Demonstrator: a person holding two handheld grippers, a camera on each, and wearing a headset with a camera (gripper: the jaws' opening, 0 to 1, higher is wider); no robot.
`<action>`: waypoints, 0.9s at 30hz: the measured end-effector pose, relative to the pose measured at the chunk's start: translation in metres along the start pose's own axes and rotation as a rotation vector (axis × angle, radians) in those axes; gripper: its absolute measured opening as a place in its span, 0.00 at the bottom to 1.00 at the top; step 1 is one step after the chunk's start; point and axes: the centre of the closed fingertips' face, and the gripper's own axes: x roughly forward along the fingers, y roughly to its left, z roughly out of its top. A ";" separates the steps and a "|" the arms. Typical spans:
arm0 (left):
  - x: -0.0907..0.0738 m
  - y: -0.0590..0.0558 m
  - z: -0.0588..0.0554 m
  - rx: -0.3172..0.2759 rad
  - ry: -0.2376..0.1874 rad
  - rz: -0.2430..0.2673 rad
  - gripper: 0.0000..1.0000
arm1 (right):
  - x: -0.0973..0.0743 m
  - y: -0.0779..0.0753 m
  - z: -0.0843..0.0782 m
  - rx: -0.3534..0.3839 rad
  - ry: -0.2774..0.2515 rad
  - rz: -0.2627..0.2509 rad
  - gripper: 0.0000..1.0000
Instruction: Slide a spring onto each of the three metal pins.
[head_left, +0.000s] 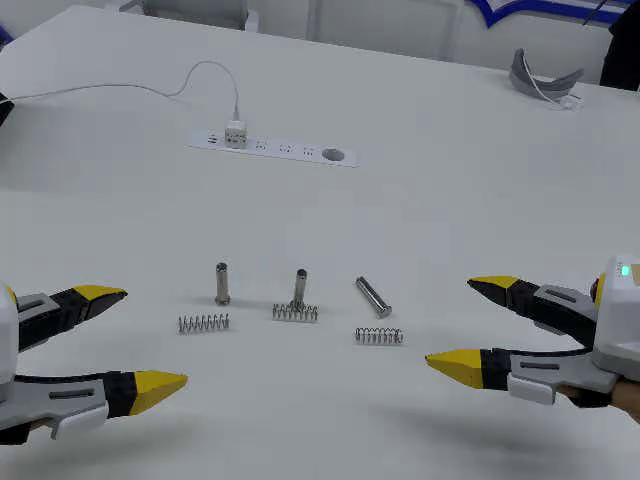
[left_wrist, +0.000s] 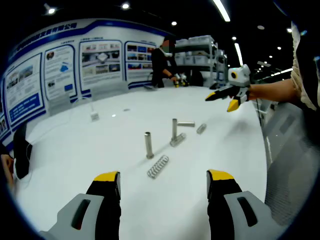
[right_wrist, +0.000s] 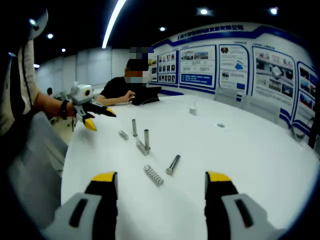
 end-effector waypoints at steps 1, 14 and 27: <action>0.000 0.000 0.000 -0.001 0.000 0.000 0.71 | 0.000 0.000 0.000 0.000 0.001 -0.001 0.72; 0.000 0.001 -0.001 -0.010 -0.002 0.005 0.71 | 0.002 -0.001 0.003 -0.007 0.019 -0.008 0.71; -0.001 0.001 0.000 -0.010 -0.006 0.004 0.69 | 0.016 -0.011 0.018 -0.022 0.037 -0.007 0.68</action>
